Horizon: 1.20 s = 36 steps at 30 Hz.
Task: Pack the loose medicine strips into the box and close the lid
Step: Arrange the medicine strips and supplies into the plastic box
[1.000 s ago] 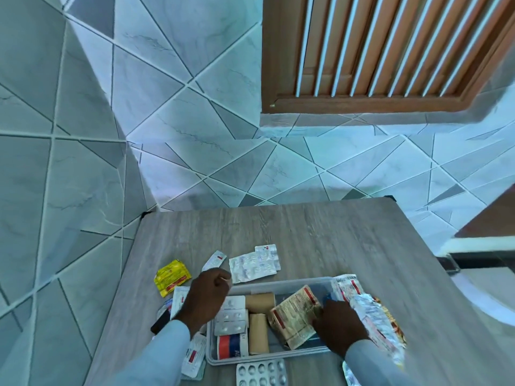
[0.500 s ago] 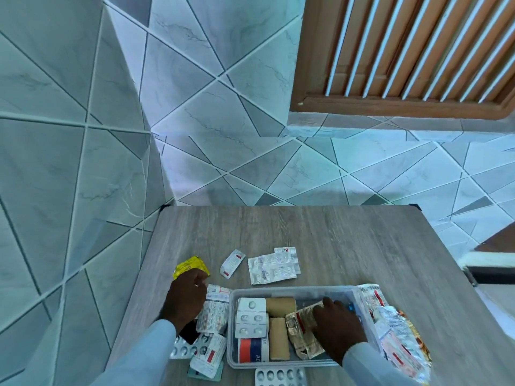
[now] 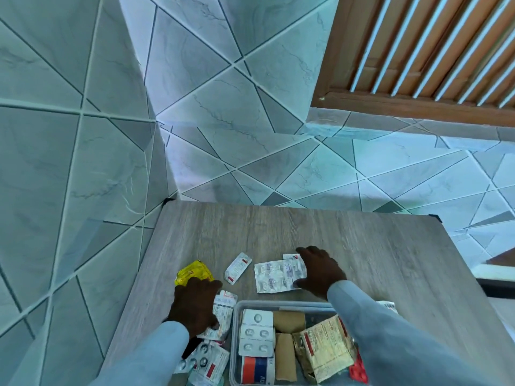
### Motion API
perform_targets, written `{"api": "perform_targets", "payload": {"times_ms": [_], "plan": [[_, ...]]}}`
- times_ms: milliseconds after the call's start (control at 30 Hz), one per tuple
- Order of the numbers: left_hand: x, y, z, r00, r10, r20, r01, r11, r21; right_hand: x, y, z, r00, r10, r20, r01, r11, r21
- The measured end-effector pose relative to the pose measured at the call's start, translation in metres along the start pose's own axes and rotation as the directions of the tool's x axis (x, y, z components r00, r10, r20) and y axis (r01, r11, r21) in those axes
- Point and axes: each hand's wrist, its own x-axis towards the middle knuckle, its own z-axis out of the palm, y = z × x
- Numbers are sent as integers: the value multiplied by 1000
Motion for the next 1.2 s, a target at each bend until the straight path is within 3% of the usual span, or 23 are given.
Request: {"api": "perform_targets", "payload": {"times_ms": [200, 333, 400, 467, 567, 667, 800, 933, 1067, 1200], "plan": [[12, -21, 3, 998, -5, -65, -16, 948, -318, 41, 1, 27, 975, 81, 205, -74, 996, -39], [17, -35, 0, 997, -33, -70, -22, 753, -658, 44, -3, 30, 996, 55, 73, -51, 997, -58], [18, -42, -7, 992, -107, -72, 20, 682, -731, 45, 0, 28, 996, 74, 56, -77, 995, 56], [20, -47, -17, 977, -154, -150, -7, 674, -739, 42, 8, 21, 995, 82, 57, -93, 970, 226], [16, -45, -45, 946, -219, -240, -76, 568, -820, 30, 22, 0, 989, 101, -112, -45, 905, 423], [5, -17, -68, 960, -121, -252, -166, 480, -861, 6, 37, -29, 967, 94, -236, 55, 829, 557], [-11, 53, -72, 969, 110, -219, -244, 339, -909, -45, 64, -61, 996, -40, -76, 78, 792, 605], [-22, 114, -34, 949, 287, -128, -242, 407, -881, -105, 92, -76, 997, -68, 24, 43, 827, 561], [-29, 148, 0, 949, 314, -12, -204, 589, -782, -137, 109, -65, 997, -13, 80, -36, 810, 585], [-35, 155, 24, 919, 367, -143, -391, 801, -454, -145, 100, -28, 989, 33, 144, -105, 843, 528]]}}
